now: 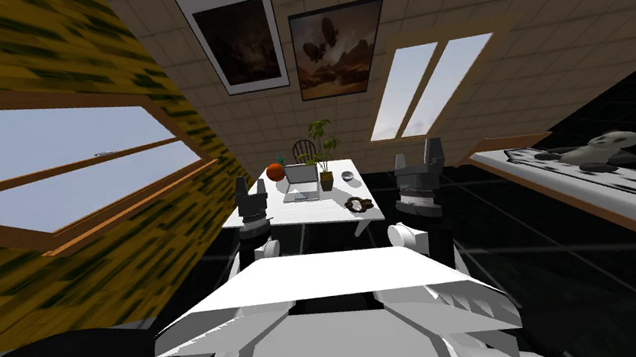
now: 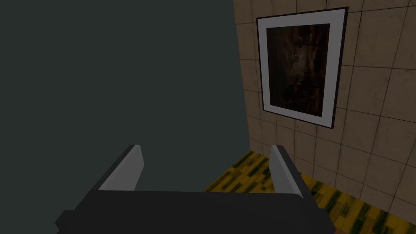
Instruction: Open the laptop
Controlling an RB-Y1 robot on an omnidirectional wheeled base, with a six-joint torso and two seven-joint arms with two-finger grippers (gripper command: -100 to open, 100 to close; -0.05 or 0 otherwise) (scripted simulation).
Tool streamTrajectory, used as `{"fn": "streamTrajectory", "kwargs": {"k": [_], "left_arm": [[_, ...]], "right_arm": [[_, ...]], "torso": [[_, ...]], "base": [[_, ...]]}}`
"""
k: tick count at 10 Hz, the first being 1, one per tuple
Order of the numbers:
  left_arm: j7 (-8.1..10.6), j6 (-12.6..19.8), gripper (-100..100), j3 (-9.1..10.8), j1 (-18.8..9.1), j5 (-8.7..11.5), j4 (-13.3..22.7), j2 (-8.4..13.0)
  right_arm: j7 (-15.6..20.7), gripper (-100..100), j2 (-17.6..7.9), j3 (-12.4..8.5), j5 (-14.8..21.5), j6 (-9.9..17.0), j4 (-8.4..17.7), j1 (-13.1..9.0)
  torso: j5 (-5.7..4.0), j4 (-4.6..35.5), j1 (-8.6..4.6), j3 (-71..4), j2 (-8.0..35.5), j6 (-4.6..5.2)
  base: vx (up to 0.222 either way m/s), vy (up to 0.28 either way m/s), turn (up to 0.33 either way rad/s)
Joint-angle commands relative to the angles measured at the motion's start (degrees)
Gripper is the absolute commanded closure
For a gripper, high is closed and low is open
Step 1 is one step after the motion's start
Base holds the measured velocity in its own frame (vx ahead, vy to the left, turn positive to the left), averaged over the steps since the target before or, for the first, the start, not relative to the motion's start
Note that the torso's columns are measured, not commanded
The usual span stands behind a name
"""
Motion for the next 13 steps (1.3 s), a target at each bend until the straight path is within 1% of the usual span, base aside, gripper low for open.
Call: {"fn": "streamTrajectory", "kwargs": {"k": [1, 3, 9, 10, 11, 13], "left_arm": [[0.00, 0.00, 0, 0.00, 0.00, 0.00, 0.00, 0.00], [0.00, 0.00, 0, 0.00, 0.00, 0.00, -0.01, 0.00], [0.00, -0.01, 0, 0.00, 0.00, 0.00, -0.02, 0.00], [-0.17, 1.34, -100, 0.75, 0.14, -0.01, 1.19, 2.10], [-0.27, 2.20, -100, 1.25, 0.22, -0.02, 1.97, 3.03], [-0.46, 4.37, -100, 2.63, 0.41, -0.08, 3.99, 4.90]], "right_arm": [[0.00, 0, 0.00, 0.00, 0.00, 0.00, 0.00, 0.00], [0.00, 0, 0.00, 0.00, 0.00, 0.00, -0.01, 0.00], [0.00, 0, 0.00, 0.00, 0.00, -0.01, -0.02, 0.00], [0.00, 0, 0.00, 0.00, 0.00, -0.01, -0.02, 0.00], [0.00, 0, 0.00, 0.01, 0.00, 0.00, 0.01, -0.01], [0.00, 0, 0.00, 0.01, 0.00, 0.00, 0.01, -0.01]], "torso": [[0.00, 2.35, 0.00, -4.67, 2.32, 0.00], [0.00, 10.06, 0.00, -20.14, 10.03, 0.00], [0.00, 35.37, 0.00, -70.73, 35.39, 0.00], [0.00, 39.60, 0.00, -79.19, 39.62, 0.00], [0.00, 41.50, -0.01, -83.11, 41.59, 0.03], [0.00, 42.24, -0.02, -84.47, 42.29, 0.01]], "base": [[0.000, 0.000, 0.000], [0.000, 0.000, 0.000], [0.000, 0.000, 0.000], [-0.008, -0.007, -0.198], [-0.026, -0.007, -0.235], [-0.038, -0.010, -0.262]]}}
